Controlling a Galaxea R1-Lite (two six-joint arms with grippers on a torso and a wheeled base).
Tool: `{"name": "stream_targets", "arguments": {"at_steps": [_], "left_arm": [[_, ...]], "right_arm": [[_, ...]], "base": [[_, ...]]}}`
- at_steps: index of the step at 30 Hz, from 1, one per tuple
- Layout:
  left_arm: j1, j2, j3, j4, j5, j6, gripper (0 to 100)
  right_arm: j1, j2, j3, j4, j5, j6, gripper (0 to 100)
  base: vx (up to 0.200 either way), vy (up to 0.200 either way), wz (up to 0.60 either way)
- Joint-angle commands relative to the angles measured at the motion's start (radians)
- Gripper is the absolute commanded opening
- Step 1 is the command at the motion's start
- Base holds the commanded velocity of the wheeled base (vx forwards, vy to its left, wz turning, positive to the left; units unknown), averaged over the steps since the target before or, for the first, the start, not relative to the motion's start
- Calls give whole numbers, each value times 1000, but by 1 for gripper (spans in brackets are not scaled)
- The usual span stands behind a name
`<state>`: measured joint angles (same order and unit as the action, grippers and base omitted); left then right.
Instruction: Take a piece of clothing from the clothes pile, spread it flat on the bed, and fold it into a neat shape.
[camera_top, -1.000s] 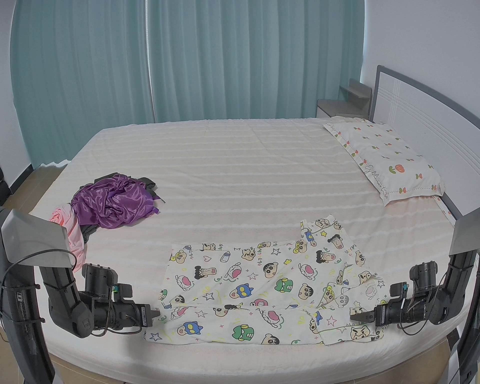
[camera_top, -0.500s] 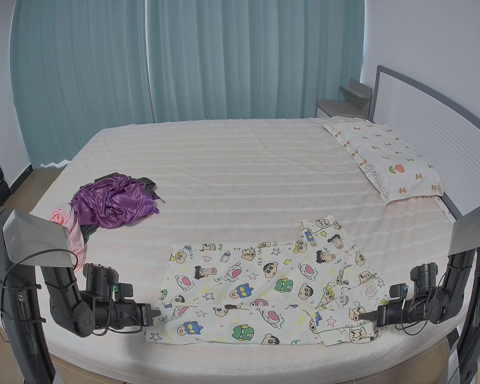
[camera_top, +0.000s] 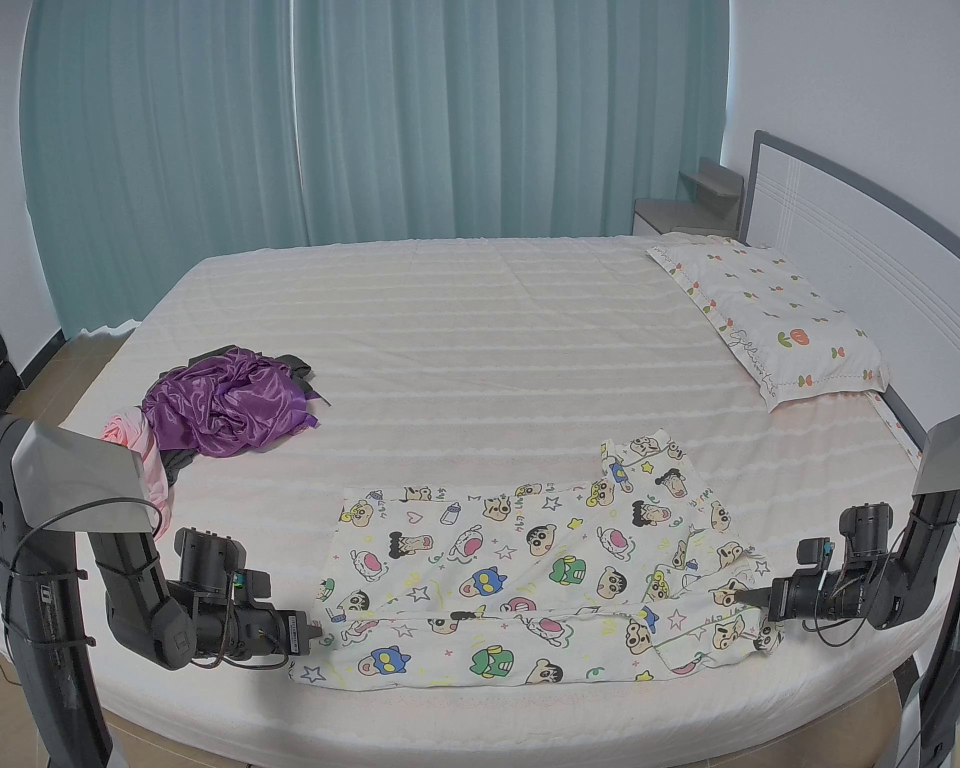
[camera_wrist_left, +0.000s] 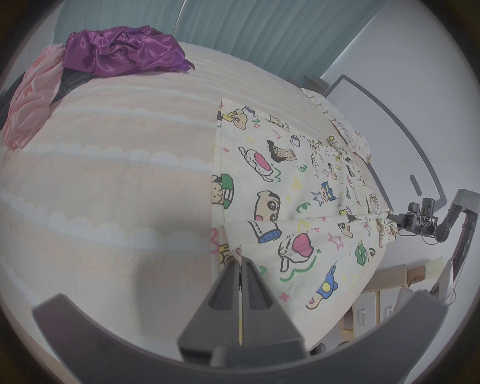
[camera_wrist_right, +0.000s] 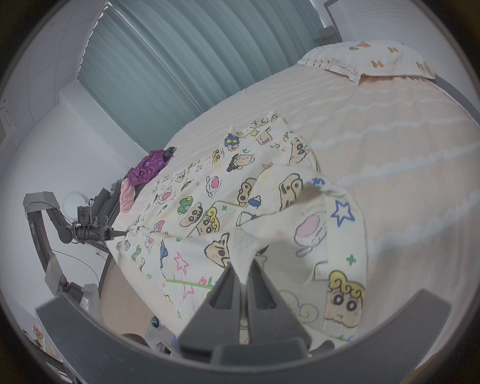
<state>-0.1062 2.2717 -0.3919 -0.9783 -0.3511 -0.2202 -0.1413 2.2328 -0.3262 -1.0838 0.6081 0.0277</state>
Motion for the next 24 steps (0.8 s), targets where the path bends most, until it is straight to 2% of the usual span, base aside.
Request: {"name": "stream_targets", "arguments": {"at_steps": [1,7,13,21,22,23,24], "left_arm": [[-6,2,-19,1,15,-2,0],[-23,2,-39,3,29,-5,0],[-27,3,-39,7,30,-7,0],[-26,2,-45,7,32,-10,0],[-26,2,-47,7,32,-10,100],[-26,3,-50,6,34,-11,100],[-26,3,-53,7,34,-11,100]], "right_arm": [[-1,8,-24,-2,-13,0,0],[8,45,-48,-34,-27,-2,0],[11,90,-50,-113,-85,-2,0],[22,105,-48,-142,-87,0,0],[25,105,-48,-142,-88,0,0],[26,107,-48,-140,-88,0,0],[28,108,-48,-140,-88,0,100]], "base": [[0,0,0],[0,0,0],[0,0,0],[0,0,0],[0,0,0],[0,0,0],[0,0,0]]}}
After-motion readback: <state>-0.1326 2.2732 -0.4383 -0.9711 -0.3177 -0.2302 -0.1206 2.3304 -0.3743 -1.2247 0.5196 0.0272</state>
